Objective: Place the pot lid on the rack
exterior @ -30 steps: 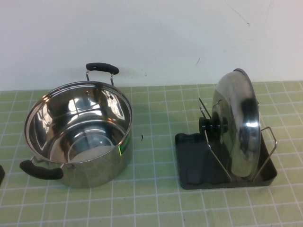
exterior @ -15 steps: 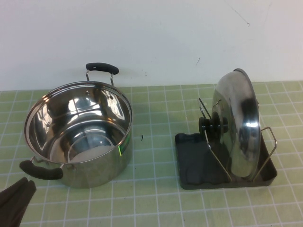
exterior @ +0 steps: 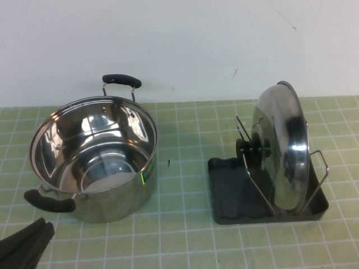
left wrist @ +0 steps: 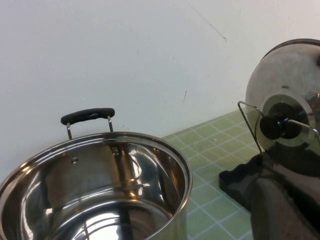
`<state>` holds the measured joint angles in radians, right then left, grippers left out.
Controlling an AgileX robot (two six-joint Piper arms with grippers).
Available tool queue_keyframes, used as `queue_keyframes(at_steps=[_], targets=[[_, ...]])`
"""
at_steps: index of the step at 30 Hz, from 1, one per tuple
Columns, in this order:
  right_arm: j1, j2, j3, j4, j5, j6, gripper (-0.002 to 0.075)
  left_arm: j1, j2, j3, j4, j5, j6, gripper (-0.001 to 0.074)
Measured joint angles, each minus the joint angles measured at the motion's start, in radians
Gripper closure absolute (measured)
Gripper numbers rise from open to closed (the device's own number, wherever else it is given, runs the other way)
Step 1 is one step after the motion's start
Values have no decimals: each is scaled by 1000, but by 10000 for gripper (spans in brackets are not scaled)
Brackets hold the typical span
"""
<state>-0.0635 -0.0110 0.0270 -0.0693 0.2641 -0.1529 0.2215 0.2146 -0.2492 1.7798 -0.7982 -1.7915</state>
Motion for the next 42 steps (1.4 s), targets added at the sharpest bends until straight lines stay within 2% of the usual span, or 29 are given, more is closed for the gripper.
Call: queue_keyframes(at_steps=[6, 24, 29, 33, 35, 38, 42], targets=[[0, -2, 0, -25, 63, 92, 676, 0, 0, 0, 0, -2, 0, 733], [0, -2, 0, -29, 65, 105, 680, -2, 0, 0, 0, -2, 0, 734], [0, -2, 0, -29, 65, 105, 680, -50, -2, 0, 2, 4, 7, 734], [0, -2, 0, -30, 67, 105, 680, -102, -33, 18, -25, 160, 70, 734], [0, -2, 0, -30, 67, 105, 681, -120, -47, 46, -107, 254, 147, 734], [0, -2, 0, -32, 67, 105, 681, -147, -75, 111, -355, 391, 379, 734], [0, -2, 0, -34, 67, 105, 681, -211, -139, 201, -877, 576, 844, 734]])
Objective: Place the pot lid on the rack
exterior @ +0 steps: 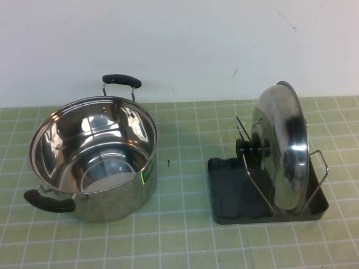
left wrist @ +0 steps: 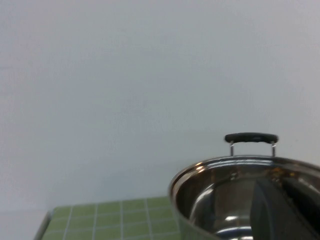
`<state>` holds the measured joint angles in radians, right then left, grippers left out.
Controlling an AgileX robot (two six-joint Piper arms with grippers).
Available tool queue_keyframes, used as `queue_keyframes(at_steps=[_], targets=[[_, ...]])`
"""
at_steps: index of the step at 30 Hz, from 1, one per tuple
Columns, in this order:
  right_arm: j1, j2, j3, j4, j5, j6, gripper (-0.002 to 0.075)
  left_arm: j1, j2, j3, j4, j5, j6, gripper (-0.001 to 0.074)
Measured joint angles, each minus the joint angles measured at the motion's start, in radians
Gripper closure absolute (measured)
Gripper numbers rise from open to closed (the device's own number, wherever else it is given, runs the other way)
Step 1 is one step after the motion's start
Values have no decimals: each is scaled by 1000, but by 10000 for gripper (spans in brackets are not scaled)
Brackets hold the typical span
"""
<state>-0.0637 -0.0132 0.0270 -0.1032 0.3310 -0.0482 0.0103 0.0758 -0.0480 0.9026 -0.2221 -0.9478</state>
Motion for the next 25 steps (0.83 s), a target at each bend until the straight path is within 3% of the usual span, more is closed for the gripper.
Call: queue_keyframes(at_steps=[4, 7, 11, 25], targets=[[0, 0, 0, 0, 0, 0, 682, -54, -76, 14, -553, 262, 546, 734], [0, 0, 0, 0, 0, 0, 690, -62, -85, 18, -796, 460, 820, 734], [0, 0, 0, 0, 0, 0, 694, -51, -86, 42, -892, 610, 858, 734], [0, 0, 0, -2, 0, 0, 695, 59, -90, 59, -903, 551, 860, 734]])
